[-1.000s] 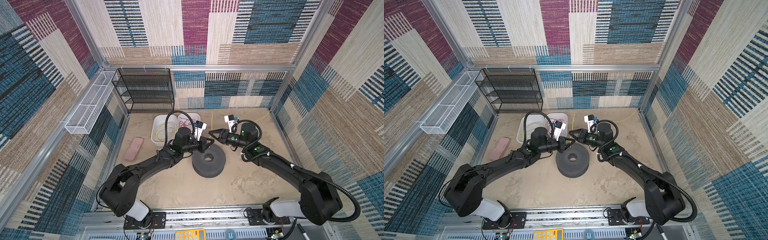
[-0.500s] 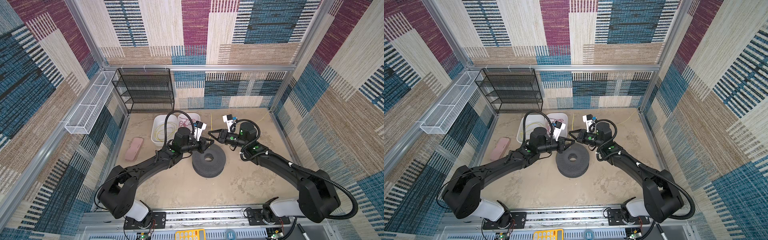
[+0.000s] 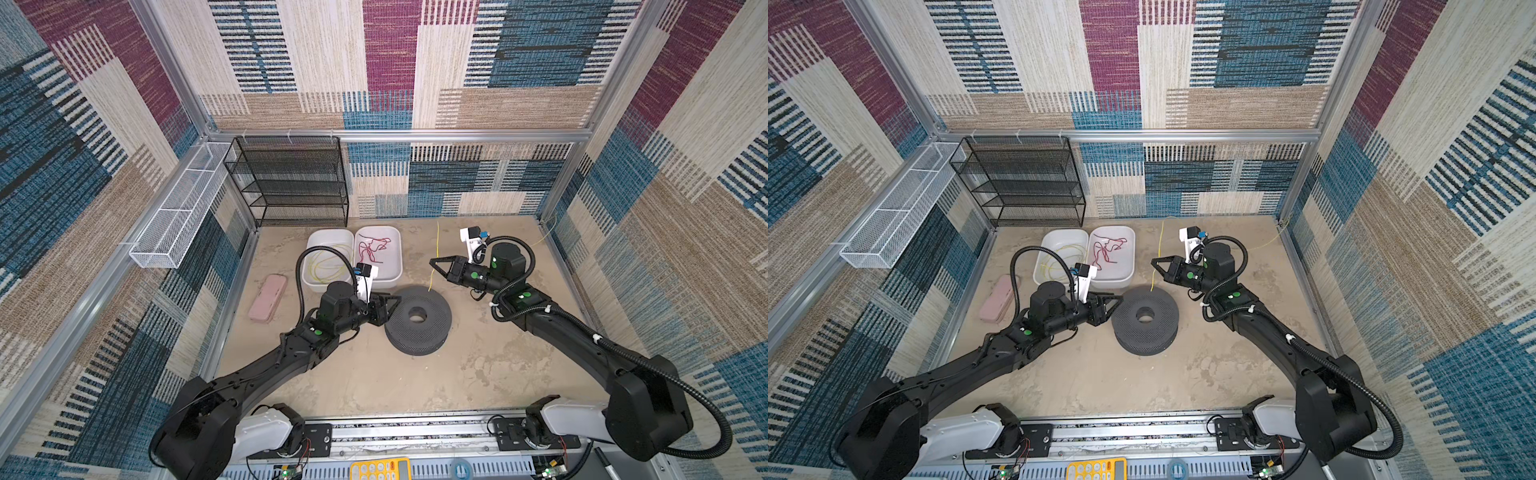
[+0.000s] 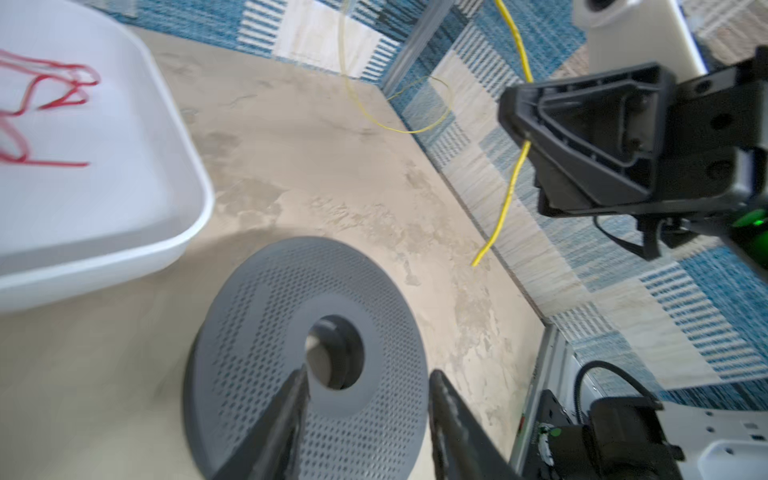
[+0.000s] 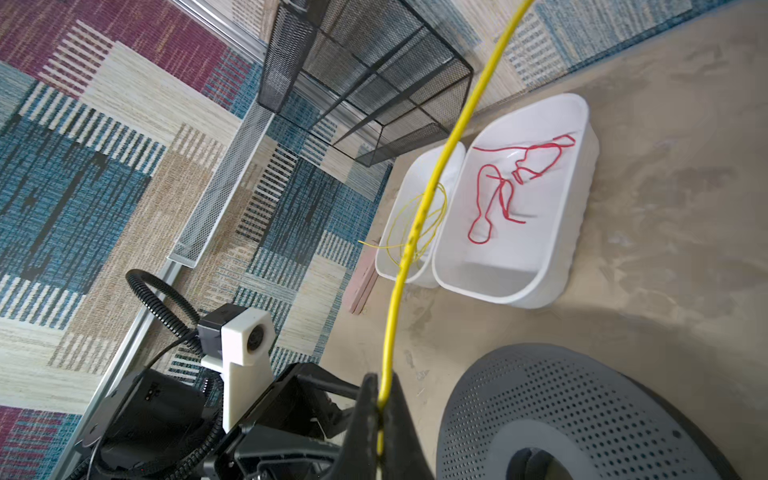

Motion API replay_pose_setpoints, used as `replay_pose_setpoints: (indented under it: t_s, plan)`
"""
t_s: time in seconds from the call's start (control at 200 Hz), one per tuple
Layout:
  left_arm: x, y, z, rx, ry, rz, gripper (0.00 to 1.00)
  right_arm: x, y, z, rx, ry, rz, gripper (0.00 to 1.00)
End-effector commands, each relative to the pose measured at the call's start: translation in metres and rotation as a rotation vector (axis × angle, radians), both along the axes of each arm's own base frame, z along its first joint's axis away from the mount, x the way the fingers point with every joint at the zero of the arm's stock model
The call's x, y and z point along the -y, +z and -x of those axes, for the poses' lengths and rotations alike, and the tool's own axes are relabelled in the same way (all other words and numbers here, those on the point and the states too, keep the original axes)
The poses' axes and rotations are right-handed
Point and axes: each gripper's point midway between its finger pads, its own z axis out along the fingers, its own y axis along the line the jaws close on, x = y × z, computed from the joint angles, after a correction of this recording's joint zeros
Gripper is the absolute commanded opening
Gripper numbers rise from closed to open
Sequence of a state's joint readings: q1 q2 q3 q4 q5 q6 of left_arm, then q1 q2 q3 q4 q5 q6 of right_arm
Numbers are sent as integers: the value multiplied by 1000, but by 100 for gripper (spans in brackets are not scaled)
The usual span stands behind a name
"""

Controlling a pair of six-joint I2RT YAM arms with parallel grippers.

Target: Wrap the cables

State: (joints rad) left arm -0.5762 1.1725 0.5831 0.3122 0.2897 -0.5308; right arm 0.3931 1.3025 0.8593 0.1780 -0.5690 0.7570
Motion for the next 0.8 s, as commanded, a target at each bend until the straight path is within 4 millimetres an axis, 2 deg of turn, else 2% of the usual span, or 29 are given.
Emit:
replay_pose_setpoints:
  t_s: [0.0,0.06,0.175,0.295,0.461,0.536,0.651,0.666,0.696,0.796]
  plan:
    - [-29,-25,-3,-104,148,18,49,-3,-18,8,-35,43,22,0]
    - [-30,-32,0,-130,134,35,51,-1,-28,9,-53,43,35,0]
    - [-19,-44,2,-187,75,55,59,0,-30,11,-58,40,36,0]
    - [-5,-57,-3,-256,18,105,60,2,-20,9,-35,28,31,0]
    - [-9,-75,-11,-292,56,61,60,4,-12,11,-16,18,38,0]
    - [-3,-77,-12,-299,30,83,60,6,-15,13,-18,17,43,0]
    - [12,-82,-13,-339,-24,159,52,7,-19,13,-27,12,42,0]
    - [15,-76,-16,-315,-37,185,51,7,-19,13,-25,12,42,0]
    - [19,-77,-16,-326,-51,207,47,6,-20,13,-24,15,39,0]
    - [25,-83,-19,-355,-62,251,39,5,-18,14,-20,21,28,0]
